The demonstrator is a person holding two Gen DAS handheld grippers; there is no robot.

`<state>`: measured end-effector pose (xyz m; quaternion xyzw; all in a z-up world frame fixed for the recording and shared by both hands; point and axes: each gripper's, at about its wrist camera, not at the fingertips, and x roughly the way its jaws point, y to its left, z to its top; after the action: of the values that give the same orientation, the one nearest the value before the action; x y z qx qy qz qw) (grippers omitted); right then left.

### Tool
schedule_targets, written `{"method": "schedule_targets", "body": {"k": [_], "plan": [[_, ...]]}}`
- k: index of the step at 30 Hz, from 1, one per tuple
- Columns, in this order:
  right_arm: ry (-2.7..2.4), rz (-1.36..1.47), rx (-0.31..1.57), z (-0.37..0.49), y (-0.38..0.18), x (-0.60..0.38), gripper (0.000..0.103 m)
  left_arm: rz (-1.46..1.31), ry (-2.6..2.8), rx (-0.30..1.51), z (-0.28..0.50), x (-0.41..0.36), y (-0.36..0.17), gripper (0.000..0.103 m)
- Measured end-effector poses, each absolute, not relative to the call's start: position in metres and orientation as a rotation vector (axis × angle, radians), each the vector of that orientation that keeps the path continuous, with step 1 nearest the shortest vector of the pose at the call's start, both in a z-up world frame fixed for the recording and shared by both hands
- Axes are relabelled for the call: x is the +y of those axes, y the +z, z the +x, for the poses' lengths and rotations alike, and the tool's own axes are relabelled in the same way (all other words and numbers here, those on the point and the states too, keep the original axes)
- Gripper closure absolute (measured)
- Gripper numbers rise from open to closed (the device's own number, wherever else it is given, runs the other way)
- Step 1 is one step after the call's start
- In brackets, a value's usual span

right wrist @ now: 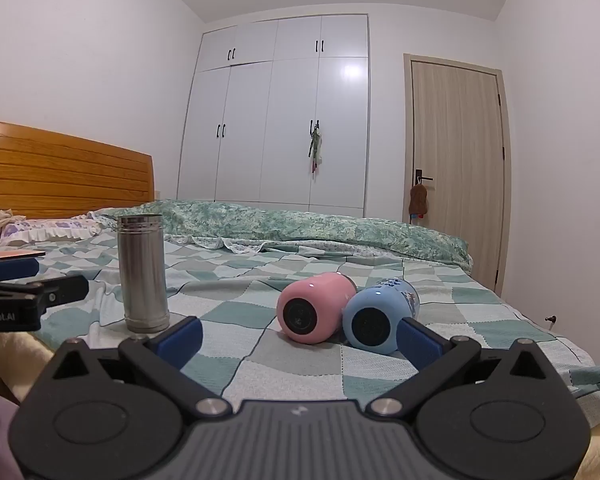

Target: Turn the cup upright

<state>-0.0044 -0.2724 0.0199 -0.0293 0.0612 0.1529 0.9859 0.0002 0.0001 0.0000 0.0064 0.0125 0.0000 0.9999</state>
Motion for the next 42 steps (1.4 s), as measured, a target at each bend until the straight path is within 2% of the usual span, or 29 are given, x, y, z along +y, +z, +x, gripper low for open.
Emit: {"method": "schedule_targets", "body": {"k": [42], "plan": [[0.308, -0.052, 0.123, -0.0035, 0.0199, -0.2732, 0.0, 0.008, 0.016, 0.044, 0.0068, -0.0015, -0.0007, 0.0]]}}
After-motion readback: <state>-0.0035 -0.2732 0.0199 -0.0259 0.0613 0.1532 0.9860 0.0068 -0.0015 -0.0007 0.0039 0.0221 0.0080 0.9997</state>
